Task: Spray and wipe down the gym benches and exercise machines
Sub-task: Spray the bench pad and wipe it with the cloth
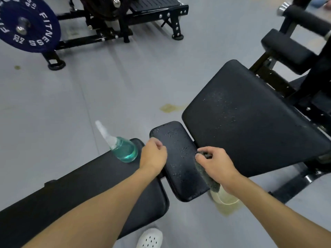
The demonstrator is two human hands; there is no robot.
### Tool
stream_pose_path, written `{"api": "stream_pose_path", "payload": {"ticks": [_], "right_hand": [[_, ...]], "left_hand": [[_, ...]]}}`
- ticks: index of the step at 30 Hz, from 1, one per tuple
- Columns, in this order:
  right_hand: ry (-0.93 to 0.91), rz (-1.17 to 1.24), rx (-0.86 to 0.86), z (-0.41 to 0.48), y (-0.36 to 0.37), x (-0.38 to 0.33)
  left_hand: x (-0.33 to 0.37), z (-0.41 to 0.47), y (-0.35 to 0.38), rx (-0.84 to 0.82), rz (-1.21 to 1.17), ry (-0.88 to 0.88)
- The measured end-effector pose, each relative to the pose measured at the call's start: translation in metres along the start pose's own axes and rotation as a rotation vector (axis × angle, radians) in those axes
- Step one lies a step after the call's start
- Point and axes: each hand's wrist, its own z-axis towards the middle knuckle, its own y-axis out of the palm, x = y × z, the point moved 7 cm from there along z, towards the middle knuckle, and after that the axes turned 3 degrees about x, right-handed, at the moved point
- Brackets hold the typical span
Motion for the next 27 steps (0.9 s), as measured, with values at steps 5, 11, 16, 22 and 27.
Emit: {"api": "stream_pose_path", "payload": {"ticks": [5, 11, 16, 22, 27], "right_hand": [[-0.209, -0.215, 0.189, 0.051, -0.057, 0.001], [-0.692, -0.782, 0.561, 0.123, -0.109, -0.046], [-0.755, -1.349, 0.672, 0.180, -0.113, -0.044], [-0.850, -1.137, 0.749, 0.195, -0.120, -0.054], [-0.855, -1.057, 0.833, 0.240, -0.143, -0.113]], "left_hand": [[0.092, 0.038, 0.083, -0.152, 0.086, 0.498], [0.182, 0.103, 0.146, -0.036, 0.117, 0.815], [0.218, 0.128, 0.206, -0.222, 0.273, 0.950], [0.236, 0.130, 0.210, -0.258, 0.521, 0.999], [0.241, 0.137, 0.215, -0.196, 0.530, 0.956]]}}
